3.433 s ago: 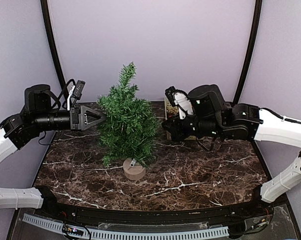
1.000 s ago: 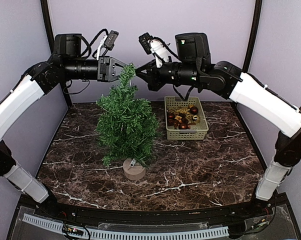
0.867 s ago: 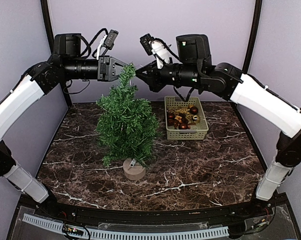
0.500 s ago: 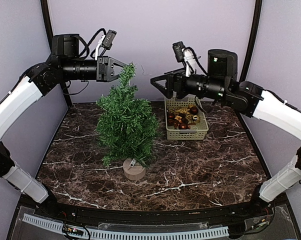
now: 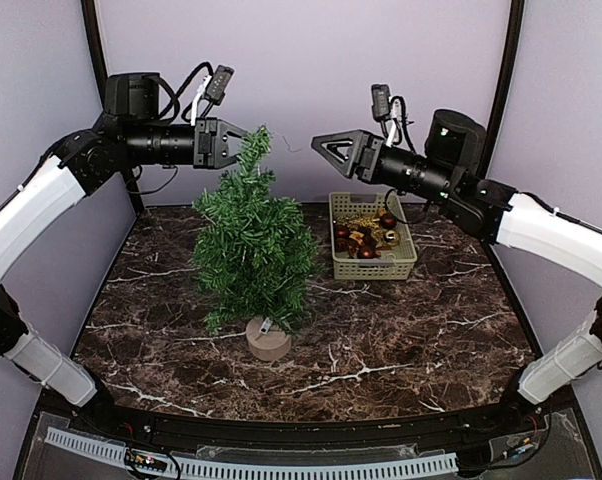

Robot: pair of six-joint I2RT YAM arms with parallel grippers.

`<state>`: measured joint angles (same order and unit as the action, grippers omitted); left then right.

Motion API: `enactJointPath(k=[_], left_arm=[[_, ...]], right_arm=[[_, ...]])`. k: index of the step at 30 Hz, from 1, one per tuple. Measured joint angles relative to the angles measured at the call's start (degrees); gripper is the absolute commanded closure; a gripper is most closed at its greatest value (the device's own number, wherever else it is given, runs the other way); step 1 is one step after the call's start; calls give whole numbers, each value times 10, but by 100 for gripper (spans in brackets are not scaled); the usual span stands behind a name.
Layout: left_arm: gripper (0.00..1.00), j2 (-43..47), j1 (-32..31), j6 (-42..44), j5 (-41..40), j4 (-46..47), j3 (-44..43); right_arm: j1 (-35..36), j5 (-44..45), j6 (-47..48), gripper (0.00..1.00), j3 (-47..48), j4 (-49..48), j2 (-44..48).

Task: Decorate the small christmas tree
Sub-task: Wrap the side of the string light in the gap of the branches.

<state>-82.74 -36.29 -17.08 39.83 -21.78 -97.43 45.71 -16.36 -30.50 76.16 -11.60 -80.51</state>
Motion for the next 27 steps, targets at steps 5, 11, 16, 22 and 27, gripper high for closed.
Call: enactJointPath(k=[5, 11, 16, 22, 27], left_arm=[[100, 6, 0, 0, 0, 3, 0], [100, 8, 0, 0, 0, 3, 0], [100, 9, 0, 0, 0, 4, 0], [100, 9, 0, 0, 0, 4, 0], [100, 10, 0, 0, 0, 5, 0]], right_arm=[[0, -15, -57, 40, 7, -24, -43], [0, -29, -99, 47, 22, -48, -68], [0, -36, -119, 59, 35, -65, -76], [0, -36, -120, 60, 48, -68, -88], [-1, -35, -120, 60, 56, -66, -100]])
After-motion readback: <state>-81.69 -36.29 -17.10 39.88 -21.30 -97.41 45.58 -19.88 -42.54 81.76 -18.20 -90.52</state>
